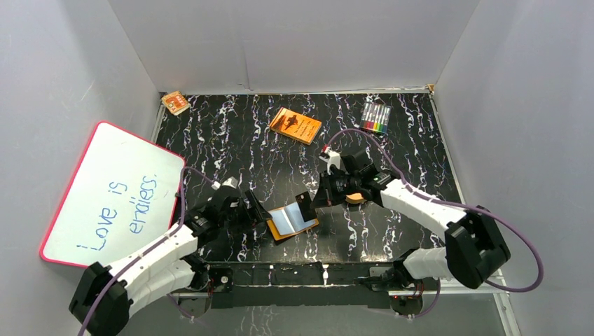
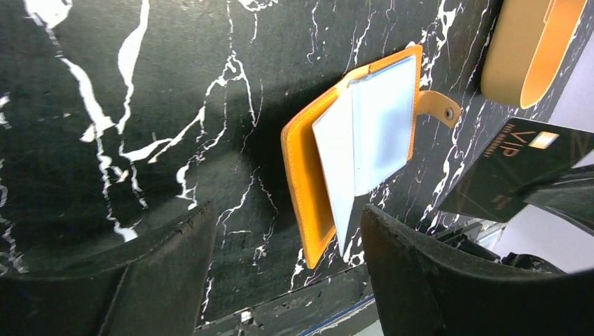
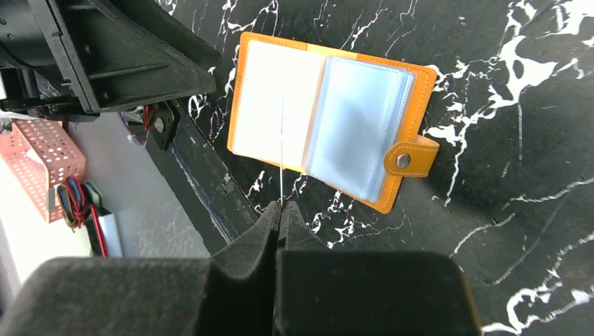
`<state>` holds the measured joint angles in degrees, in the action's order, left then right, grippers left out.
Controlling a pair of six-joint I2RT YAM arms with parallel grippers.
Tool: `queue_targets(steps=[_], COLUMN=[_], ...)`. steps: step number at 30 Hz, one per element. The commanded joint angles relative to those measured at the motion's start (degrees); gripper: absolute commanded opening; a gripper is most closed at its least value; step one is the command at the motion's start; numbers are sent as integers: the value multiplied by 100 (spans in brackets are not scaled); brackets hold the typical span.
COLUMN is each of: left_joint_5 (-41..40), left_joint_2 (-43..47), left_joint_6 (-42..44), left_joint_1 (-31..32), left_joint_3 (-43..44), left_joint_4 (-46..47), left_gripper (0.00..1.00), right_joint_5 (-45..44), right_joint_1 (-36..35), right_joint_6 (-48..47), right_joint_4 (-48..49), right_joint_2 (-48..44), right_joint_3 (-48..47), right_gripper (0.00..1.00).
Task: Put the credit cards into the card holder
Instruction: Insert the credit card into the card holder.
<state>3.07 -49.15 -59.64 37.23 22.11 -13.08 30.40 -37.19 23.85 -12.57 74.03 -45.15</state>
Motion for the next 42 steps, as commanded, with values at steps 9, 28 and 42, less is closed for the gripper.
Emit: queue_targets(steps=[9,28,42], left_joint_5=[404,147,128], left_joint_2=[-1505,-2776,-2911], left_joint_6=[281,870,977], left_joint_1=[-7,-6,-6], left_joint_3=[191,925,1011], left_joint_4=[1031,1526,1493], left_gripper=[53,6,6], right_joint_5=[398,86,-124], right_joint_1=[-170,-189,-85], right_joint_6=[648,1733,1423], right_joint_4=[1204,1721,1506], right_joint_2=[433,567,1374], right_joint_3=[357,817,386], right_gripper=[0,0,0])
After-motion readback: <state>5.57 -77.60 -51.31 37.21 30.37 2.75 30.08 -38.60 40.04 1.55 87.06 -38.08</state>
